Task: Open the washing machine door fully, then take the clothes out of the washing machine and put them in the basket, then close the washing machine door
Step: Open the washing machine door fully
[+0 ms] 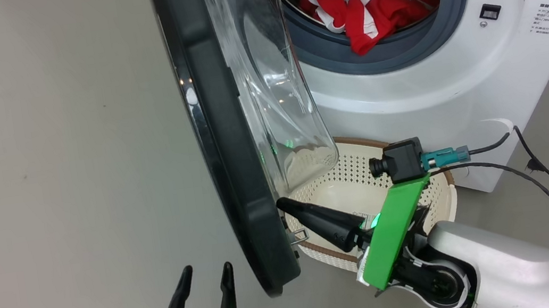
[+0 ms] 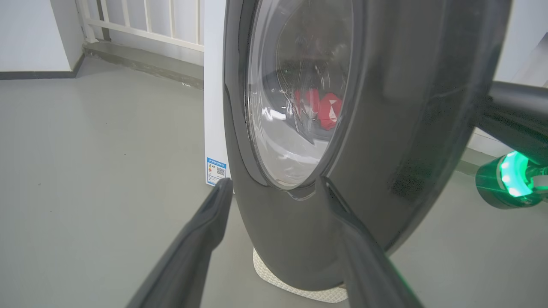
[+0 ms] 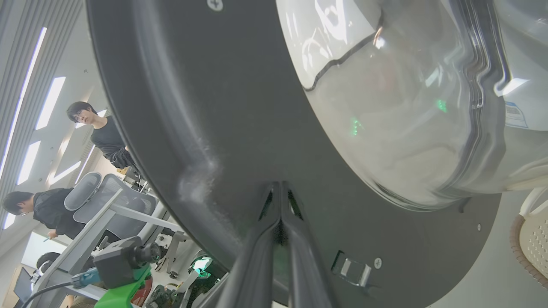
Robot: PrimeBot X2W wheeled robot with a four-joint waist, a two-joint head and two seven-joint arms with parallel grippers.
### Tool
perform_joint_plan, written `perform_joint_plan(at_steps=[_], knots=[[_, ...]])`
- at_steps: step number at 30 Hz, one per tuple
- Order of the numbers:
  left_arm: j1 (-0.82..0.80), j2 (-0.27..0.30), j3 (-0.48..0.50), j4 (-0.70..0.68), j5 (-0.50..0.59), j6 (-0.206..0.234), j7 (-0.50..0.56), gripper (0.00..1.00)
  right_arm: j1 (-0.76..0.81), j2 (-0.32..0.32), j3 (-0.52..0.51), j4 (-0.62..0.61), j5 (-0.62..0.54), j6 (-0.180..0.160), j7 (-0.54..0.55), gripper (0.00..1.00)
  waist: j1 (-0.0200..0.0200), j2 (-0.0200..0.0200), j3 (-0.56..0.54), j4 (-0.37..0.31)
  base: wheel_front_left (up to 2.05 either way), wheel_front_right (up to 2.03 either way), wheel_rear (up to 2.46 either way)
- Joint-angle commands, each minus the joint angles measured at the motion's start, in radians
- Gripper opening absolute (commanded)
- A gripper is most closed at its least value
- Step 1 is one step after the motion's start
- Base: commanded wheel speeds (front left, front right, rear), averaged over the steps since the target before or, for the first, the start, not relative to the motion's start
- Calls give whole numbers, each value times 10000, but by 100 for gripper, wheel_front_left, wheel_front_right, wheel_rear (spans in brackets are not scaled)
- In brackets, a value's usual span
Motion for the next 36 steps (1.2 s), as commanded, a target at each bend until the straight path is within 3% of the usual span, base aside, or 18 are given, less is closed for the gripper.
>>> perform_joint_plan(at_steps=[1, 10, 12, 13, 14, 15, 36], knots=[[-43, 104, 380, -281, 100, 64, -122, 100, 118, 210, 63, -253, 102, 77, -13, 0, 0, 0, 2, 1, 0, 0, 0], [12, 104, 486, -289, 104, 59, -122, 100, 173, 148, 152, -173, 144, 77, -155, 3, 0, 0, -76, -28, 0, 0, 0], [-10, 104, 514, -264, 100, 45, -122, 100, 196, 86, 150, -97, 99, 77, -260, 36, 0, 0, -90, -39, 0, 0, 0], [-21, 104, 532, -247, 98, 38, -122, 100, 211, 50, 163, -47, 56, 77, -326, 46, 0, 0, -104, -46, 0, 0, 0], [-29, 104, 552, -226, 100, 30, -122, 100, 241, 15, 173, 7, 25, 77, -408, 80, 0, 0, -119, -54, 0, 0, 0], [-40, 104, 572, -202, 104, 21, -122, 100, 286, -21, 167, 63, 6, 77, -515, 100, 0, 0, -138, -64, 0, 0, 0], [-59, 104, 1213, 4, 165, -33, -122, 100, 2164, -1001, -34, 1996, -112, 77, -1883, 100, 0, 0, -257, -855, 0, 0, 0]])
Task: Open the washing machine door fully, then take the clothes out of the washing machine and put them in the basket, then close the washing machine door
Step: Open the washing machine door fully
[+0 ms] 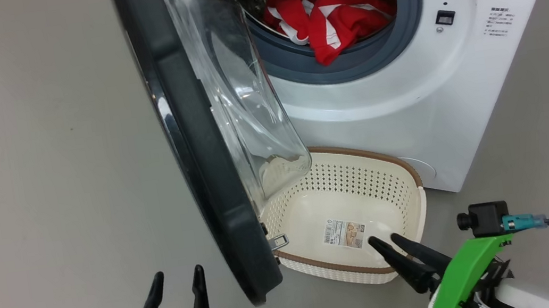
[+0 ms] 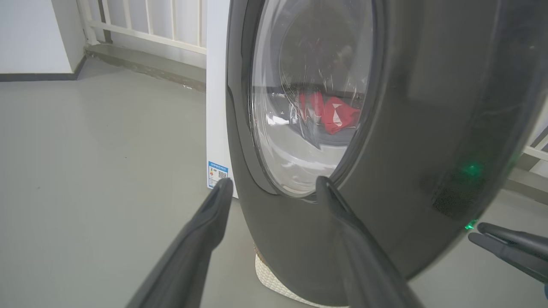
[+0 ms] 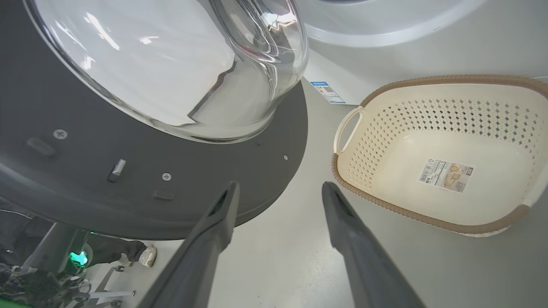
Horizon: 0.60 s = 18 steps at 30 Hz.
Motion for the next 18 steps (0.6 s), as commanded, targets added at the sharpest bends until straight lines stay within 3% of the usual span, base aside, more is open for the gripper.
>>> perform_joint_plan(at_steps=[1, 8, 13, 18], knots=[[-141, 106, 371, -197, 127, 4, -122, 100, 195, -79, -60, -58, -214, 77, -145, 100, 0, 0, 14, -63, 0, 0, 0], [-111, 106, 521, -160, 156, 26, -122, 100, 603, 124, -1023, 798, -1894, 77, -228, 100, 0, 0, 38, -250, 0, 0, 0], [-108, 106, 561, -164, 182, 35, -122, 100, 972, 351, -2167, 942, -4193, 77, -231, 100, 0, 0, 42, -309, 0, 0, 0], [-60, 106, 610, -182, 201, 50, -122, 100, 1599, 755, -3929, 534, -6331, 77, -232, 100, 0, 0, 1, -320, 0, 0, 0]])
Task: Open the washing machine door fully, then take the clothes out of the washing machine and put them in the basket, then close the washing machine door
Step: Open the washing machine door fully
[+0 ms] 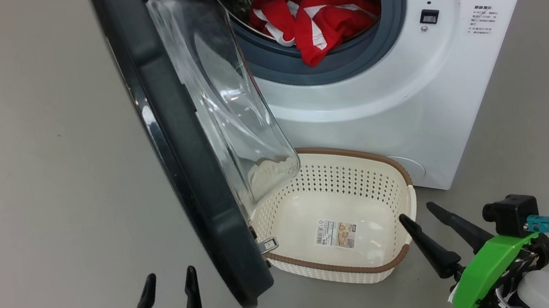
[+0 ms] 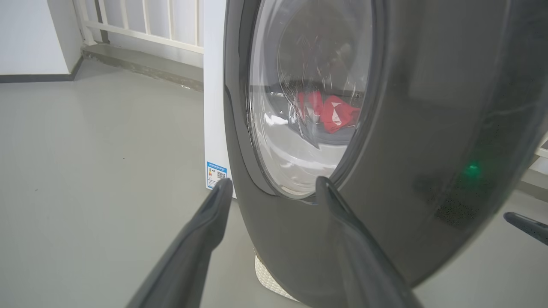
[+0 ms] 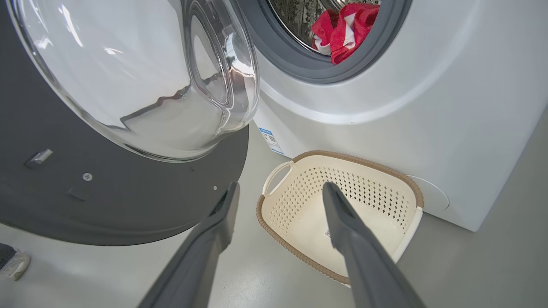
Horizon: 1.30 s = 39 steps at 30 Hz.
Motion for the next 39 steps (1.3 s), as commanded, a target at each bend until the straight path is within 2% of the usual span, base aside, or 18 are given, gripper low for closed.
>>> perform_joint_plan(at_steps=[1, 8, 16, 21, 37, 38, 39], knots=[[-84, 108, 387, -216, 181, 48, -122, 100, 395, 164, -596, -479, -863, 75, -136, 100, 0, 0, -26, 8, 0, 0, 0], [-56, 108, 465, -266, 253, 36, -122, 100, 1375, 679, -2517, -1748, -3616, 75, -136, 100, 0, 0, -52, 42, 0, 0, 0], [-14, 108, 561, -354, 296, 41, -122, 100, 2328, 1527, -4499, -3173, -5413, 75, -137, 100, 0, 0, -80, 49, 0, 0, 0], [62, 108, 606, -390, 344, 13, -122, 100, 2809, 1837, -5054, -3300, -5890, 75, -137, 100, 0, 0, -149, 36, 0, 0, 0], [78, 108, 666, -423, 298, -22, -122, 100, 2982, 2012, -5148, -3078, -5943, 75, -137, 100, 0, 0, -163, 24, 0, 0, 0], [73, 108, 672, -429, 270, -23, -122, 92, 2982, 2014, -5151, -3062, -5945, 75, -137, 100, 0, 0, -165, 27, 0, 0, 0], [28, 108, 725, -461, 183, -29, -122, 0, 2976, 2015, -5147, -3034, -5957, 75, -137, 100, 0, 0, -163, 25, 0, 0, 0]])
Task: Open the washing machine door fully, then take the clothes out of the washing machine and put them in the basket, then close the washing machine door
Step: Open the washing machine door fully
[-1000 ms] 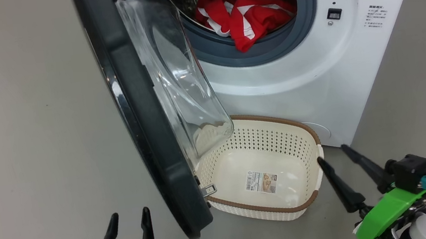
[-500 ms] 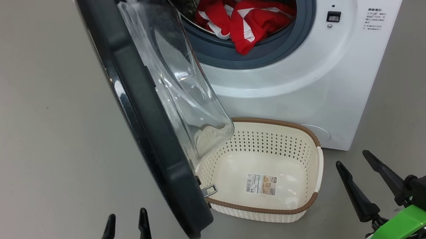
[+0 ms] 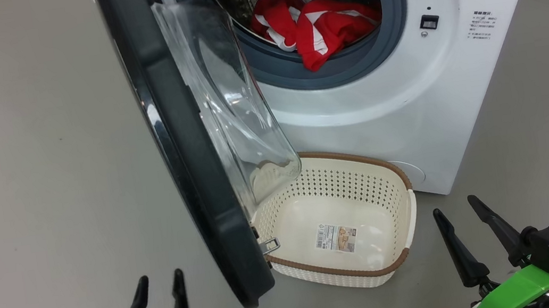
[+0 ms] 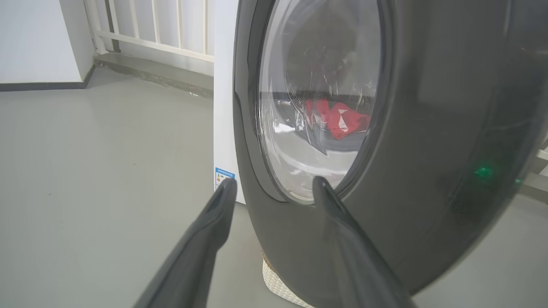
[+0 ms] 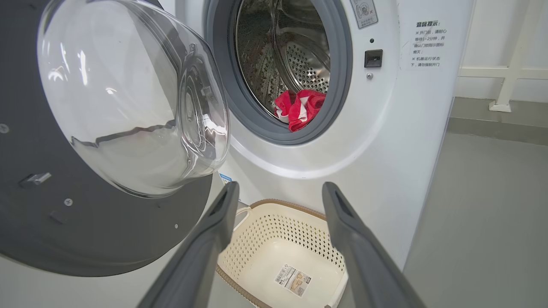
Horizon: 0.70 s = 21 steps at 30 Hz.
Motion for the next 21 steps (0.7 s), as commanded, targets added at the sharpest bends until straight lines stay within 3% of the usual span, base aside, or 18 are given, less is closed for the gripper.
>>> perform_joint_plan(at_steps=[1, 9, 14, 17, 21], knots=[[-180, 108, 464, -344, -86, -19, -122, 0, -100, -37, 180, -192, -76, 73, -64, 100, 0, -1, 9, -5, 0, 0, 0], [-789, 108, 1352, -2454, -469, -30, -122, 0, -132, -20, 169, -161, -62, 73, -64, 100, 0, -1, 9, -55, 0, 0, 0], [-1062, 108, 1190, -4182, -651, 24, -122, 0, -148, -20, 172, -166, -60, 73, -64, 100, 0, -1, 32, -81, 0, 0, 0], [-1075, 108, 429, -5091, -521, 27, -122, 0, -168, -26, 190, -167, -45, 73, -64, 100, 0, -1, 56, -104, 0, 0, 0], [-934, 108, -1286, -5482, -299, -143, -122, 0, -213, -35, 226, -177, -43, 73, -64, 100, 0, -1, 113, -133, 0, 0, 0]])
